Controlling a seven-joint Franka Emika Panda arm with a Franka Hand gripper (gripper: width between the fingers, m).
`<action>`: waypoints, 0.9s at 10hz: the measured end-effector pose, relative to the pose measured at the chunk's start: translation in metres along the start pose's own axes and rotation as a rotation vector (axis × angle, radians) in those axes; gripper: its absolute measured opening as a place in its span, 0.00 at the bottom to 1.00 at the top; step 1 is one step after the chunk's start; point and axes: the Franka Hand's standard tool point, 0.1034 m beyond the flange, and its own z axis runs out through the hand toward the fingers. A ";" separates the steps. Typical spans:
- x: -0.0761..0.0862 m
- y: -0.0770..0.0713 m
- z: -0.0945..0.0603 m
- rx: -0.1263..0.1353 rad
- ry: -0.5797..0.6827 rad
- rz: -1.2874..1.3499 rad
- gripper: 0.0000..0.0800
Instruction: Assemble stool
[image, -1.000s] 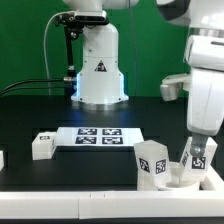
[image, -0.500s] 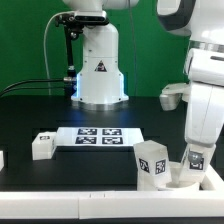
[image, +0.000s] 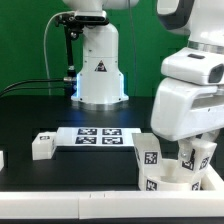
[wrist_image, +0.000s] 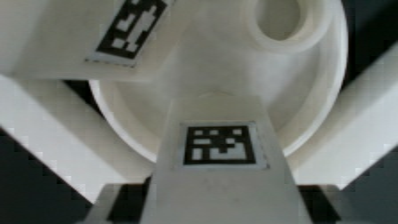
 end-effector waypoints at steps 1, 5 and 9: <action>0.001 0.006 0.000 0.049 -0.007 0.151 0.42; 0.000 0.015 0.002 0.053 -0.007 0.466 0.42; -0.007 0.029 0.002 0.062 -0.020 0.924 0.42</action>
Offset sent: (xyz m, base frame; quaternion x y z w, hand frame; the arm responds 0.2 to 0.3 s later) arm 0.0000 0.0000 0.0000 0.0000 0.0000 0.1296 0.9916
